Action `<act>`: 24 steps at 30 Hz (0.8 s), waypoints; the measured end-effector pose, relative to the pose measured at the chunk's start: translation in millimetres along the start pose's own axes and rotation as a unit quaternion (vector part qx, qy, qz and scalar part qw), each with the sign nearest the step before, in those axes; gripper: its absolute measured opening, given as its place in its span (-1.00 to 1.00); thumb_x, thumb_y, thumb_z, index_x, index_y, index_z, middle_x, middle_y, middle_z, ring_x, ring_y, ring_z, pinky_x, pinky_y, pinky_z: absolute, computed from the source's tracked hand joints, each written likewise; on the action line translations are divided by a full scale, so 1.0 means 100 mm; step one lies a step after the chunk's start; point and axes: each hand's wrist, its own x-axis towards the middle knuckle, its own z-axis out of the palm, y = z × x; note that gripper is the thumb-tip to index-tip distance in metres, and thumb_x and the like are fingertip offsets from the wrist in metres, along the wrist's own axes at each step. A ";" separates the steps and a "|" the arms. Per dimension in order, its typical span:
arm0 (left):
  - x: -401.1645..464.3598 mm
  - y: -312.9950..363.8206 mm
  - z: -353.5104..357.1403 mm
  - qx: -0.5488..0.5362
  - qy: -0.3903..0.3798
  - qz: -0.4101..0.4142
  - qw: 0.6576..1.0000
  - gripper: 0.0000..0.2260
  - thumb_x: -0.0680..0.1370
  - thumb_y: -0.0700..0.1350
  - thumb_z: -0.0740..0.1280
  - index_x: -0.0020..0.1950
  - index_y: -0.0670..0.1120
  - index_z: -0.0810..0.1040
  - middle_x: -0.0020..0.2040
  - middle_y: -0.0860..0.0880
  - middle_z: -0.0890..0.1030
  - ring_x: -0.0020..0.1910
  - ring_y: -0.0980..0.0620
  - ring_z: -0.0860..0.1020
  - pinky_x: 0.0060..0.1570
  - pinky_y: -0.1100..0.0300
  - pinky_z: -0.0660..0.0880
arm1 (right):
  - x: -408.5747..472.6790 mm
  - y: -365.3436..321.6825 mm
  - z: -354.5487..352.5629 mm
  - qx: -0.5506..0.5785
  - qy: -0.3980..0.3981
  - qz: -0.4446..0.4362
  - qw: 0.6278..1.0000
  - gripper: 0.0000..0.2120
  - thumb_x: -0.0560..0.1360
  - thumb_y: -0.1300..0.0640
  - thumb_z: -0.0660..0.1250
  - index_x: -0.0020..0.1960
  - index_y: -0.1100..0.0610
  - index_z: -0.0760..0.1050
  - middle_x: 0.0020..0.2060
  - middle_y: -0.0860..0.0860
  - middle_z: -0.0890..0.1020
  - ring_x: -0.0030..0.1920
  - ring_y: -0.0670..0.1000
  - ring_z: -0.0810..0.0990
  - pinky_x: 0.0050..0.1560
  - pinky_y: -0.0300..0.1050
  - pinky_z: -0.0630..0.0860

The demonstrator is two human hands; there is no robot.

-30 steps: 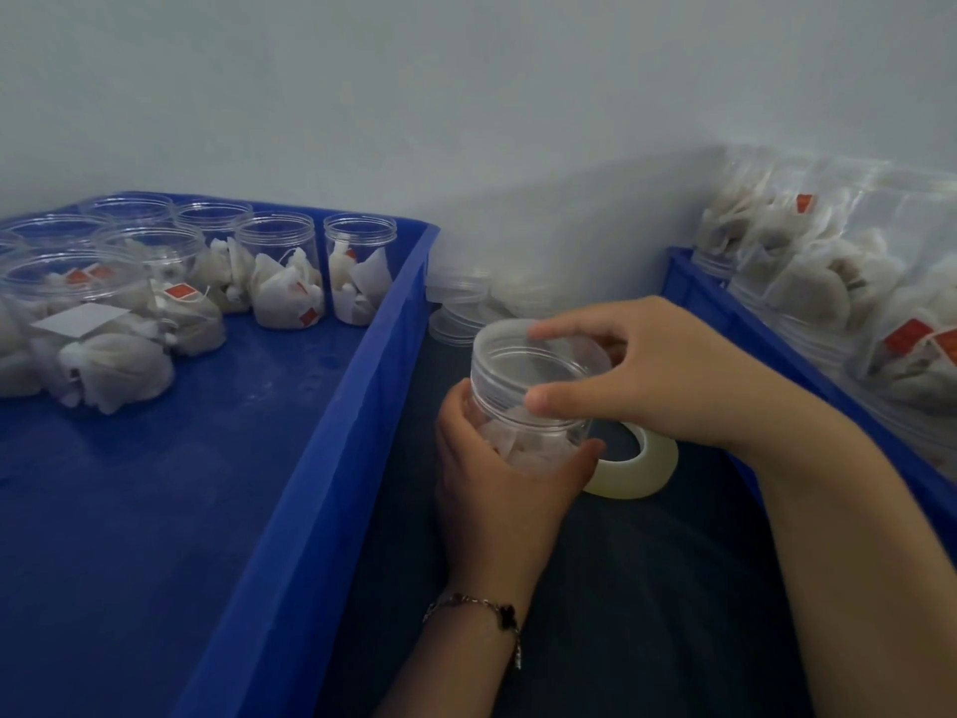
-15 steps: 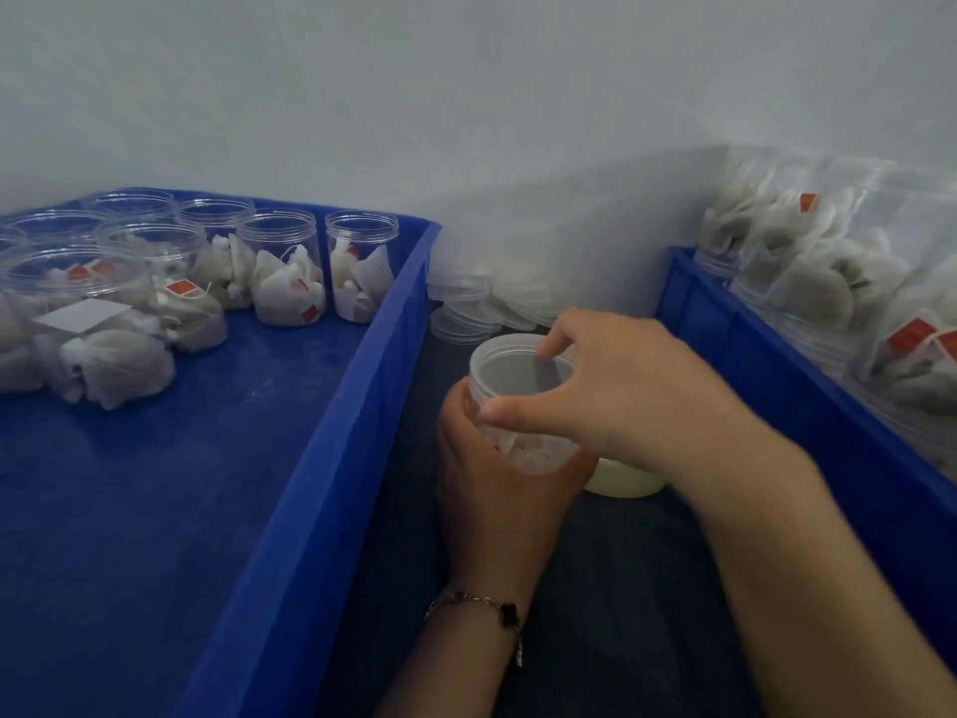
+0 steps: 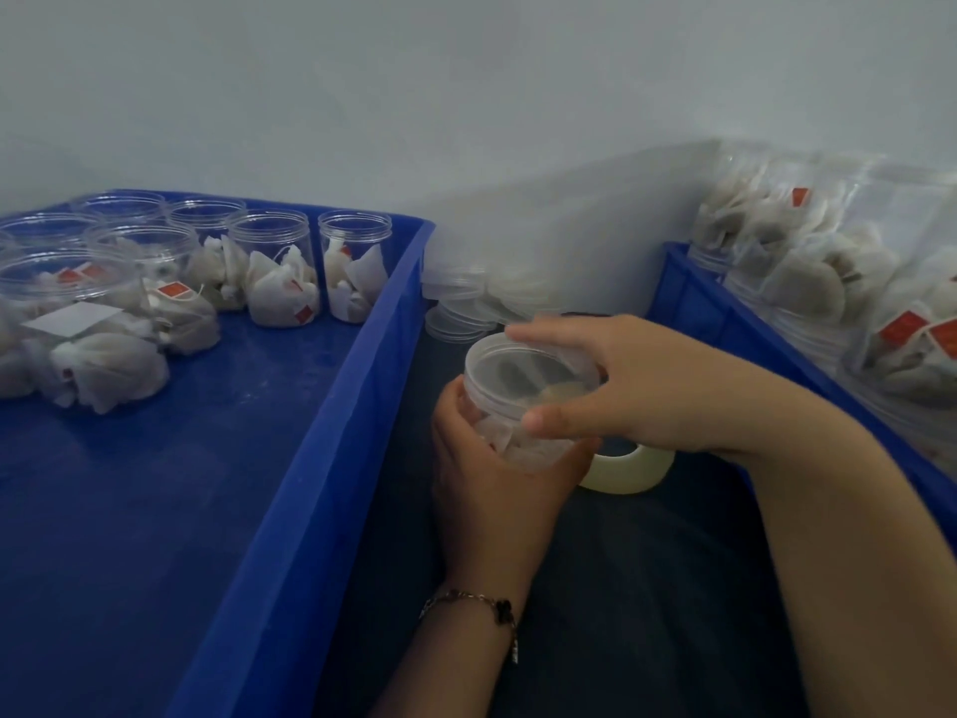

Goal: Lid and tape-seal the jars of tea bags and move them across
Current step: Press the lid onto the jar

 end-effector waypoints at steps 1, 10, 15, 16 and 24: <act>0.00 0.00 0.00 0.001 0.000 -0.001 1.000 -0.12 0.00 0.30 0.49 0.24 0.33 0.16 0.25 0.20 0.42 0.18 0.22 0.48 0.03 0.16 0.54 | 0.02 0.00 0.01 -0.015 0.019 0.007 1.000 -0.29 0.30 -0.26 0.41 0.41 -0.24 0.28 0.42 -0.21 0.28 0.27 -0.22 0.28 0.14 -0.27 0.23; 0.00 -0.03 -0.01 0.011 -0.013 0.004 1.000 -0.15 0.05 0.30 0.46 0.26 0.29 0.15 0.24 0.19 0.41 0.17 0.18 0.48 0.00 0.19 0.51 | 0.07 -0.17 0.21 -0.080 0.055 0.101 0.990 -0.04 0.20 -0.56 -0.05 0.50 -0.13 0.09 0.45 0.00 0.13 0.44 0.12 0.04 0.32 0.10 0.20; 0.00 -0.02 0.00 -0.001 -0.005 0.007 1.000 -0.10 0.02 0.31 0.46 0.29 0.26 0.16 0.24 0.19 0.41 0.14 0.25 0.46 -0.06 0.27 0.46 | -0.05 -0.09 -0.01 -0.009 -0.034 0.030 0.999 -0.16 0.35 -0.34 0.28 0.52 -0.21 -0.01 0.53 -0.16 0.03 0.49 -0.16 0.00 0.41 -0.16 0.05; 0.00 -0.02 -0.01 -0.002 -0.004 0.008 1.000 -0.12 0.03 0.31 0.45 0.28 0.28 0.16 0.22 0.21 0.40 0.12 0.29 0.45 -0.10 0.33 0.42 | -0.08 -0.09 -0.03 -0.037 -0.063 0.032 0.997 -0.13 0.29 -0.39 0.24 0.51 -0.23 0.01 0.52 -0.18 0.04 0.49 -0.17 0.03 0.41 -0.16 0.06; 0.00 -0.02 0.00 0.022 0.010 0.031 0.999 -0.12 0.04 0.34 0.48 0.26 0.28 0.17 0.25 0.17 0.42 0.19 0.17 0.47 0.09 0.05 0.54 | -0.35 -0.15 -0.20 0.028 0.016 0.033 0.999 -0.41 0.21 -0.42 0.19 0.17 -0.22 0.44 -0.22 -0.24 0.67 -0.19 -0.27 0.62 -0.03 -0.22 0.48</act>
